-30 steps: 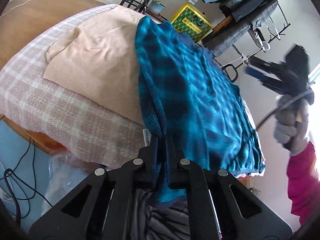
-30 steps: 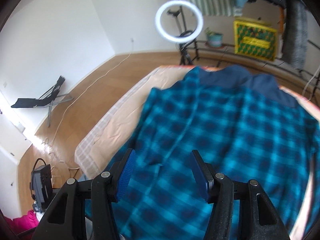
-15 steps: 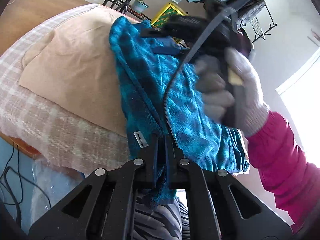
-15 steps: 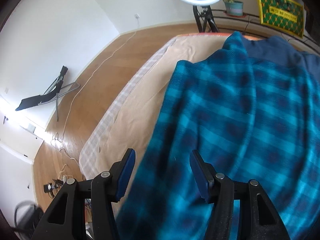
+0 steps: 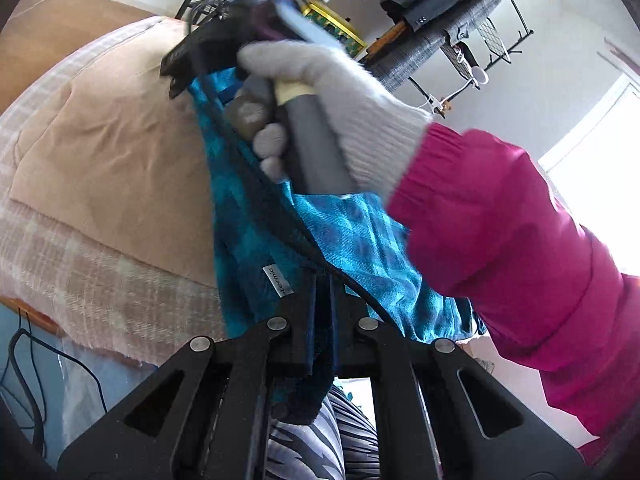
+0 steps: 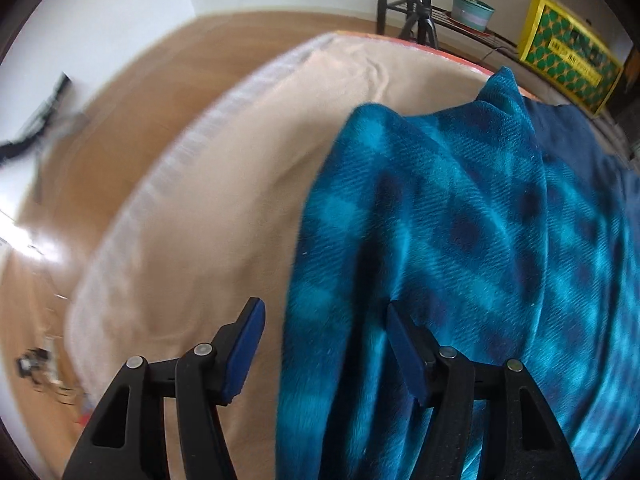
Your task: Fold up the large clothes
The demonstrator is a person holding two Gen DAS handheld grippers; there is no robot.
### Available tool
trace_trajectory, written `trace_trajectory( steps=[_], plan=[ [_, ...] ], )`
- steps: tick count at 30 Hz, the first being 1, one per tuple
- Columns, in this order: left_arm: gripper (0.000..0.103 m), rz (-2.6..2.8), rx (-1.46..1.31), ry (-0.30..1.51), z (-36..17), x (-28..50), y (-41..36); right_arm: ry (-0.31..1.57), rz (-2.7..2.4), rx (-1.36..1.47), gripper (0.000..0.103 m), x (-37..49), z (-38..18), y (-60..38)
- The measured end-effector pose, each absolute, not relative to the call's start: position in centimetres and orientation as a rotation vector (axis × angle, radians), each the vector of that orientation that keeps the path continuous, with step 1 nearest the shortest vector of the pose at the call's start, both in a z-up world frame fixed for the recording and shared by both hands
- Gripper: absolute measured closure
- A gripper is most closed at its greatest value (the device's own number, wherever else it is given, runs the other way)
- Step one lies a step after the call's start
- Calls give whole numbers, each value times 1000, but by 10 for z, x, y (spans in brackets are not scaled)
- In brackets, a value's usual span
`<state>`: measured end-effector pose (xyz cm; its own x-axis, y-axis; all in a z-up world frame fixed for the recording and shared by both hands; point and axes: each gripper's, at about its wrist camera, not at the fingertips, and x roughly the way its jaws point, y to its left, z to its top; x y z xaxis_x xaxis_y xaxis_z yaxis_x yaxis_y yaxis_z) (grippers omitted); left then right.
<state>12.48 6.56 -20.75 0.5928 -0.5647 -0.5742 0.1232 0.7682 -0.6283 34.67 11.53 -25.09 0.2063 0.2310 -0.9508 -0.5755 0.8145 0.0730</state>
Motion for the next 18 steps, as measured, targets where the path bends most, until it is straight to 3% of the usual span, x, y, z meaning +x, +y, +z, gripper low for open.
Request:
trace_trajectory(
  steps=[1, 3, 6, 18],
  plan=[
    [100, -427, -572, 850, -207, 126, 65, 1249, 557, -343, 50, 348, -254, 116],
    [100, -427, -560, 852, -206, 128, 61, 1258, 522, -351, 76, 354, -259, 114],
    [100, -433, -534, 854, -202, 133, 52, 1259, 534, -301, 92, 364, -258, 99],
    [100, -532, -327, 853, -184, 129, -10, 1140, 749, 467, 95, 392, -221, -57]
  ],
)
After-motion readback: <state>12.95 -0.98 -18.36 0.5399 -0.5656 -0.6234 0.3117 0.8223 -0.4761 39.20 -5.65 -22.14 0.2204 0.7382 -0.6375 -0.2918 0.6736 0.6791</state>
